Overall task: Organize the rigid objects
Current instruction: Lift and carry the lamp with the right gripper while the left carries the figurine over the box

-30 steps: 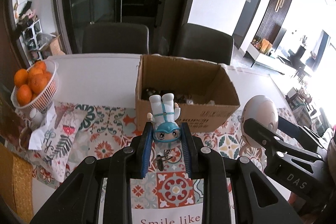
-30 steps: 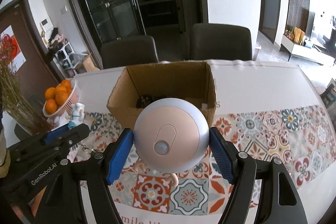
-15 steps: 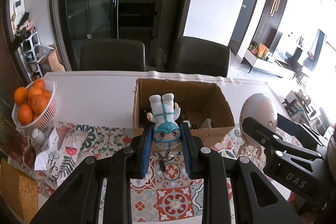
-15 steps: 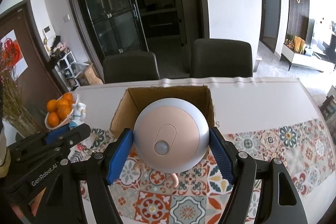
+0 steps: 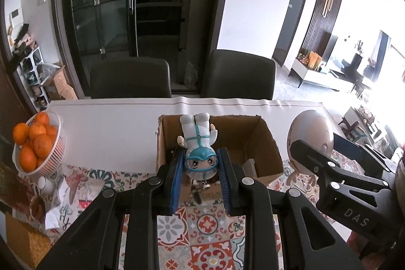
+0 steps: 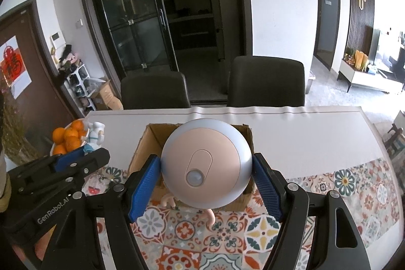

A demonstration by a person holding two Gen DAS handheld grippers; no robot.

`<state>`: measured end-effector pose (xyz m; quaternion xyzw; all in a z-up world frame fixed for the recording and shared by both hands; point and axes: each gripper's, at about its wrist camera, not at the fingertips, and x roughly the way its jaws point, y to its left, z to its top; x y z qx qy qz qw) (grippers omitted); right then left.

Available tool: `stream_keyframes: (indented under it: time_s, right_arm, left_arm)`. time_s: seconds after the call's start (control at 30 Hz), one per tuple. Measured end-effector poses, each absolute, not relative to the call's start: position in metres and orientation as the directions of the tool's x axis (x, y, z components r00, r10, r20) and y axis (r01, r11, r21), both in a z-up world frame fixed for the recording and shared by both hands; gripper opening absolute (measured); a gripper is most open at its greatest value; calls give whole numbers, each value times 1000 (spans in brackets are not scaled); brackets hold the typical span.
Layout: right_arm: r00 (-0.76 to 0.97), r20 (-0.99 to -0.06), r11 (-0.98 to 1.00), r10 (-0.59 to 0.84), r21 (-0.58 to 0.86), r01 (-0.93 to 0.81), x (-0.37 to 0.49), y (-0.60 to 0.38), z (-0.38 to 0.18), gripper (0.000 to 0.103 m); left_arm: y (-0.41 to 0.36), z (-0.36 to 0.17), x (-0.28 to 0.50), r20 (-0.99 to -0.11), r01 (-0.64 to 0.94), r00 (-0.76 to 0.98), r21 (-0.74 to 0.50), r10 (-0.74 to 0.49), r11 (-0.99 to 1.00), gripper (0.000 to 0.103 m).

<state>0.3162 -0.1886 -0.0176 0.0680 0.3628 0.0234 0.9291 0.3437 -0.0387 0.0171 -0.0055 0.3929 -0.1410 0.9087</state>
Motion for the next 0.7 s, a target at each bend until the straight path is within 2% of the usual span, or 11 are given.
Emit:
stream_keyframes:
  time_s: [0.27, 0.7]
  right_arm:
    - [706, -698, 986, 116, 166, 2, 343, -198, -21, 74]
    - [639, -763, 992, 94, 123, 1, 392, -202, -38, 74]
  left_arm:
    - [-49, 14, 373, -736, 272, 611, -149, -290, 951, 27]
    - [-54, -5, 418, -788, 254, 562, -123, -250, 959, 27]
